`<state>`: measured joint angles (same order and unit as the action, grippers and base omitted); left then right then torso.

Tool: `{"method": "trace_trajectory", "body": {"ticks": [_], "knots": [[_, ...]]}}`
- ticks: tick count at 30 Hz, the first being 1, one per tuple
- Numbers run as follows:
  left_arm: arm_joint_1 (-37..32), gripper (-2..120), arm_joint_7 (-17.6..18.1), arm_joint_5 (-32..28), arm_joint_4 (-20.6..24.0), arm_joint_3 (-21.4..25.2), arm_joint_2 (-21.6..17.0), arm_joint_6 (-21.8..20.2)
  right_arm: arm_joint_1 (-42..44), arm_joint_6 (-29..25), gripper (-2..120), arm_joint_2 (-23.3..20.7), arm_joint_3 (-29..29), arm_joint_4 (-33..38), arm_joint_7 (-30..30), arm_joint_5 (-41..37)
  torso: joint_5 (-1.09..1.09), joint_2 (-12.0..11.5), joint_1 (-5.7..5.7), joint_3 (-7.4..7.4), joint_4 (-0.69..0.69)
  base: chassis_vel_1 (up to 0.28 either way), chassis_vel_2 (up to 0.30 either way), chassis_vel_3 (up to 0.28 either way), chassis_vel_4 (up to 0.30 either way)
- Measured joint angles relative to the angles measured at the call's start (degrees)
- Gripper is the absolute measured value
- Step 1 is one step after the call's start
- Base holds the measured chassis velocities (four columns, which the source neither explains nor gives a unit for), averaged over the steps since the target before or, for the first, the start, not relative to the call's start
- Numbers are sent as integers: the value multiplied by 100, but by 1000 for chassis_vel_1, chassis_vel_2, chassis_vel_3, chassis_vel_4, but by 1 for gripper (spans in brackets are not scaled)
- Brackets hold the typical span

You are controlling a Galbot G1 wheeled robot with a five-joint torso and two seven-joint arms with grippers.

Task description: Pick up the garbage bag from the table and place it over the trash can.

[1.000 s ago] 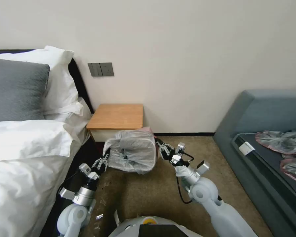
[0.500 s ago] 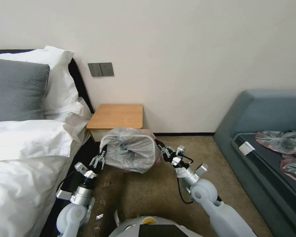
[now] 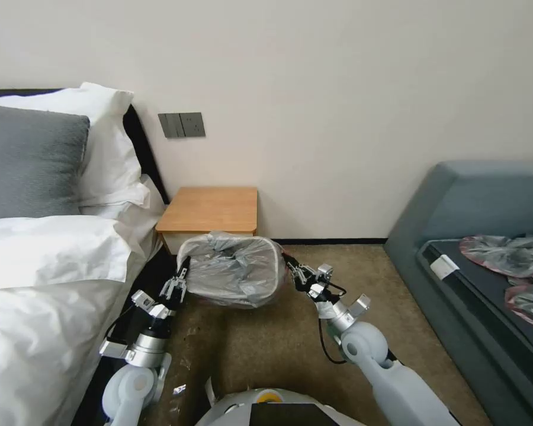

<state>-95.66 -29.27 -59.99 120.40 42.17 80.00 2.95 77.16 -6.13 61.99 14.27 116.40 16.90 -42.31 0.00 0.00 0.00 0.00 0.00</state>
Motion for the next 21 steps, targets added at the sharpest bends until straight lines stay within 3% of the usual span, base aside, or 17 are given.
{"method": "trace_trajectory", "body": {"ticks": [2,3,7,8,11,12,15,16,19,20,21], "knots": [[19,10,324,299,7,2,1,17,110,-86,16,13,35,93,28,377,0,0,0,0,0,0,0,0,0],[19,10,324,299,7,2,1,17,110,-86,16,13,35,93,28,377,0,0,0,0,0,0,0,0,0],[58,10,1159,841,68,11,8,82,448,-458,36,67,358,193,496,1140,0,0,0,0,0,0,0,0,0],[58,10,1159,841,68,11,8,82,448,-458,36,67,358,193,496,1140,0,0,0,0,0,0,0,0,0],[39,10,1745,1265,112,51,26,144,624,-645,50,87,617,285,884,1326,1,0,0,0,0,0,0,0,0],[39,10,1745,1265,112,51,26,144,624,-645,50,87,617,285,884,1326,1,0,0,0,0,0,0,0,0],[17,10,2154,2184,123,19,47,269,676,-734,65,82,681,582,920,1379,0,0,0,0,0,0,0,0,0],[17,10,2154,2184,123,19,47,269,676,-734,65,82,681,582,920,1379,0,0,0,0,0,0,0,0,0],[-2,10,2281,3073,147,-62,70,355,579,-736,78,-13,419,991,536,1754,2,0,0,0,0,0,0,0,0],[-2,10,2281,3073,147,-62,70,355,579,-736,78,-13,419,991,536,1754,2,0,0,0,0,0,0,0,0],[-2,10,2231,3658,144,-77,90,478,493,-614,84,-116,235,1228,186,2211,0,0,0,0,1,0,0,0,0]]}}
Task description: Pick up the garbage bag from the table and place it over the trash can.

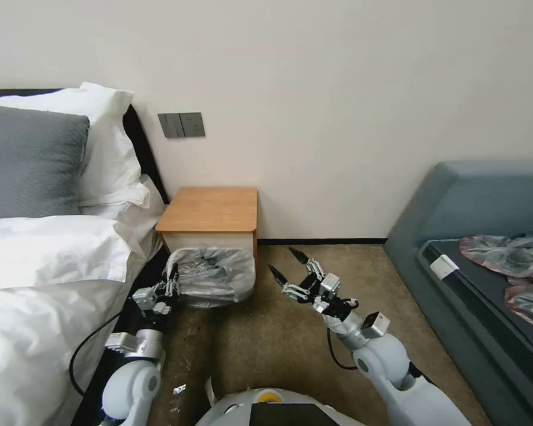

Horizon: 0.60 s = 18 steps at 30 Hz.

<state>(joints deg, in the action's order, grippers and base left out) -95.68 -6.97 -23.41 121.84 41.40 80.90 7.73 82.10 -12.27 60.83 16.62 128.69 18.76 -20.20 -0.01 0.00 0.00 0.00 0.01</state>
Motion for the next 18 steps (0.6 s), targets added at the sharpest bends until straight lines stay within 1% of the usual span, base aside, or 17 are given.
{"method": "trace_trajectory", "body": {"ticks": [1,2,3,4,5,6,7,8,9,10,12,13,14,15,16,17,18], "knots": [[5,10,-88,399,-3,-12,-4,89,-58,204,89,-105,-126,176,-296,454,1,0,0,0,1,0,0,0,0],[5,10,-88,399,-3,-12,-4,89,-58,204,89,-105,-126,176,-296,454,1,0,0,0,1,0,0,0,0],[14,10,-147,609,12,-47,-34,105,-91,439,88,-200,-213,302,-523,814,1,0,0,0,1,0,0,0,0],[16,10,-208,777,56,-105,-65,96,-163,726,83,-329,-334,380,-753,1111,-1,0,0,0,-5,0,0,0,0],[14,10,-222,829,77,-129,-75,86,-224,850,79,-395,-398,387,-831,1191,-1,0,0,0,-5,0,0,0,0],[14,10,-222,829,77,-129,-75,86,-224,850,79,-395,-398,387,-831,1191,-1,0,0,0,-5,0,0,0,0],[-8,10,-247,967,144,-216,-85,55,-550,1343,73,-630,-691,344,-1046,1394,3,0,0,0,-3,0,0,0,0],[-17,10,-251,1012,156,-243,-84,52,-713,1498,68,-720,-829,285,-1104,1441,1,-1,0,0,-3,0,0,0,0],[-40,10,-255,1089,172,-291,-68,50,-937,1659,65,-821,-1015,182,-1163,1493,0,0,0,0,0,0,0,0,0],[-40,10,-255,1089,172,-291,-68,50,-937,1659,65,-821,-1015,182,-1163,1493,0,0,0,0,0,0,0,0,0],[-68,10,-256,1236,182,-367,-33,52,-1346,1891,55,-962,-1350,-34,-1188,1571,1,0,0,0,1,0,0,0,0],[-91,10,-255,1386,183,-466,20,65,-1825,2087,47,-1019,-1835,-313,-1086,1635,2,0,0,0,1,0,0,0,0],[-91,10,-255,1386,183,-466,20,65,-1825,2087,47,-1019,-1835,-313,-1086,1635,2,0,0,0,1,0,0,0,0],[-92,10,-250,1412,182,-493,28,65,-1969,2168,44,-1013,-1986,-392,-1020,1639,1,0,0,0,0,0,0,0,0],[-87,10,-246,1449,183,-516,35,65,-2129,2287,36,-988,-2186,-479,-930,1636,1,0,0,0,0,0,0,0,0],[-87,10,-246,1449,183,-516,35,65,-2129,2287,36,-988,-2186,-479,-930,1636,1,0,0,0,0,0,0,0,0],[-79,10,-244,1477,183,-523,40,65,-2196,2349,33,-972,-2273,-511,-869,1630,1,0,0,0,0,0,0,0,0]]}}
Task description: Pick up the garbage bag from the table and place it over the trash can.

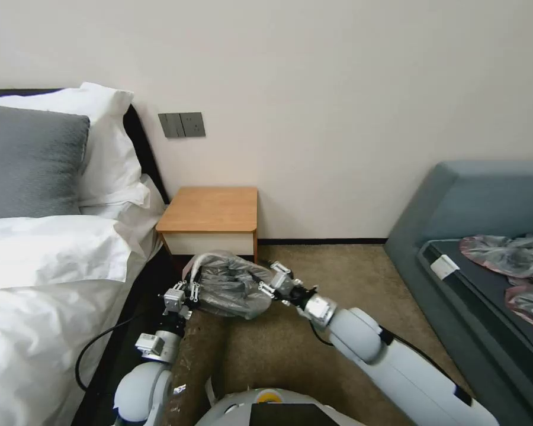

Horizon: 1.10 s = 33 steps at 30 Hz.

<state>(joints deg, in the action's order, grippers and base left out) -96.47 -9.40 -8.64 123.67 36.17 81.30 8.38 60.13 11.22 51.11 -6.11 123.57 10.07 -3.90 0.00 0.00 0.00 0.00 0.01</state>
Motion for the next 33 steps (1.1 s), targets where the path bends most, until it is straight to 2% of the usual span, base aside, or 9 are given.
{"method": "trace_trajectory", "body": {"ticks": [1,2,4,5,7,8,9,20,33], "knots": [[9,10,7,24,-1,-6,2,0,-64,90,26,19,-87,-26,66,-42,0,0,0,0,-1,0,0,0,0],[9,10,7,24,-1,-6,2,0,-64,90,26,19,-87,-26,66,-42,0,0,0,0,-1,0,0,0,0],[21,10,16,57,-9,-22,2,-3,-193,230,16,23,-277,-112,120,-191,0,0,0,0,-2,0,0,0,0],[21,10,16,57,-9,-22,2,-3,-193,230,16,23,-277,-112,120,-191,0,0,0,0,-2,0,0,0,0],[24,10,3,117,-25,-59,5,-4,-346,329,5,36,-425,-242,133,-303,0,0,0,0,-1,0,0,0,0],[24,10,3,117,-25,-59,5,-4,-346,329,5,36,-425,-242,133,-303,0,0,0,0,-1,0,0,0,0],[25,10,-9,152,-33,-93,7,-4,-427,392,0,48,-509,-298,133,-391,0,0,0,0,-1,0,0,0,0],[1,10,-70,406,-44,-261,2,109,-1218,772,0,190,-1146,-819,146,-651,0,0,0,0,0,0,0,0,0],[-138,10,-201,1154,258,-522,66,301,-2292,1024,0,596,-2216,-1837,42,-747,-1,0,0,0,1,0,0,0,0]]}}
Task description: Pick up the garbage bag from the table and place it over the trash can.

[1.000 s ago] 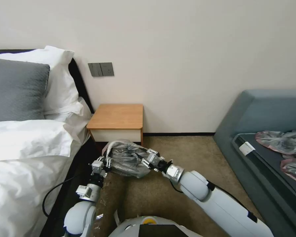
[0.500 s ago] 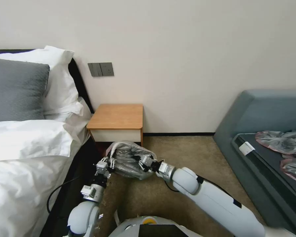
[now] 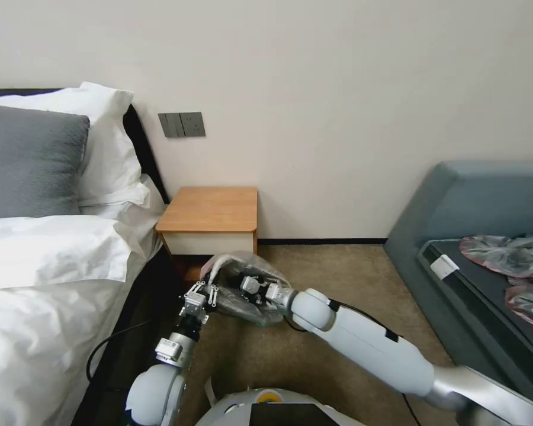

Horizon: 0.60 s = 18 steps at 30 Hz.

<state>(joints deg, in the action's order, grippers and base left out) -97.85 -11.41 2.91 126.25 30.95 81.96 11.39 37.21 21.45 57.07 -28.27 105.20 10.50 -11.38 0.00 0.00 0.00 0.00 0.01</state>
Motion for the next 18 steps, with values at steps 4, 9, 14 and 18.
{"method": "trace_trajectory", "body": {"ticks": [4,9,14,18], "knots": [[-35,10,7,123,36,-35,20,11,-57,4,0,89,-72,-266,-21,27,0,0,0,0,-1,0,0,0,0],[-18,10,174,130,-60,0,13,-37,61,-38,0,-71,108,-22,-23,44,0,0,0,0,0,0,0,0,0],[34,10,438,-235,-95,8,10,-291,547,-168,0,-420,627,572,43,69,1,0,0,0,-2,0,0,0,0],[91,10,665,-671,-116,11,-3,-597,1117,-377,0,-785,1026,1065,102,111,1,0,0,0,-4,0,0,0,0]]}}
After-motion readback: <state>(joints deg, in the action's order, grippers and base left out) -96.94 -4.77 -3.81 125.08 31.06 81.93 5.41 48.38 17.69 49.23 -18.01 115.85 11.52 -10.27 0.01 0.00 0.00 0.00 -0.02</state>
